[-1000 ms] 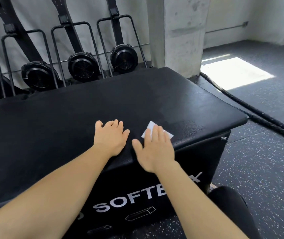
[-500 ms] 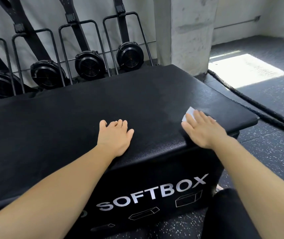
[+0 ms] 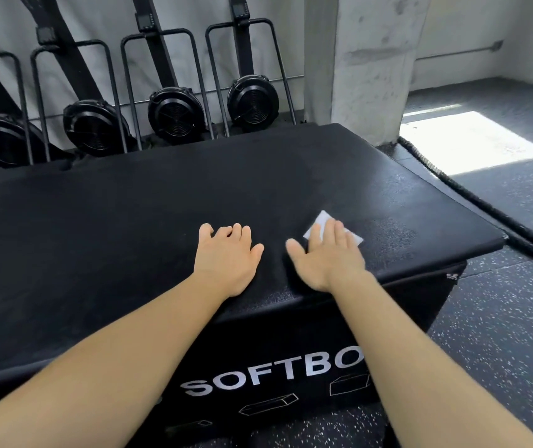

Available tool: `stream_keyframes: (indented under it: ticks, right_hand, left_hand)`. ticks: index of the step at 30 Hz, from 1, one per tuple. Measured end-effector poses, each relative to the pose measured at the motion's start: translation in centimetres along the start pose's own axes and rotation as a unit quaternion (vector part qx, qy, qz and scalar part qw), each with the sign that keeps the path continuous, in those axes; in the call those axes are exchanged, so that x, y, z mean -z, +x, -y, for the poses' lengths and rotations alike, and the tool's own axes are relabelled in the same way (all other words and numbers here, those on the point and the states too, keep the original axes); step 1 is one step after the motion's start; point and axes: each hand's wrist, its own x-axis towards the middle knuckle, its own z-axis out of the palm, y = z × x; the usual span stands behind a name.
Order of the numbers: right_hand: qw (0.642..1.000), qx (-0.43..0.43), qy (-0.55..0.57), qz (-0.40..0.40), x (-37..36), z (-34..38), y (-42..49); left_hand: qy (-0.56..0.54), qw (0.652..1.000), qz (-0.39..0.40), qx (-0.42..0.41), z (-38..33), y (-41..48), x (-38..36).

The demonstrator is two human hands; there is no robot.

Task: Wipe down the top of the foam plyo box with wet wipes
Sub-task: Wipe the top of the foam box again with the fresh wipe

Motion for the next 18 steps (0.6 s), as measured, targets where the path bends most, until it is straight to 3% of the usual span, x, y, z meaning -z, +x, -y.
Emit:
stream_keyframes:
  ticks: [4,8,13,18]
  right_hand:
    - [0.996,0.083,0.025,0.029,-0.5,3.2,0.2]
    - [0.991,0.130,0.019,0.023,0.8,1.0,1.7]
    - [0.997,0.076,-0.008,-0.004,2.8,-4.8,4.2]
    - [1.000,0.006,0.001,-0.002,4.6,-9.0,6.2]
  left_hand:
    - [-0.003,1.000,-0.005,-0.001,0.3,0.4,0.2]
    - [0.029,0.999,-0.039,0.010,0.3,1.4,1.3]
    - [0.015,0.999,-0.033,0.034,0.0,3.9,1.5]
    - [-0.013,0.998,0.023,0.050,0.1,6.4,0.2]
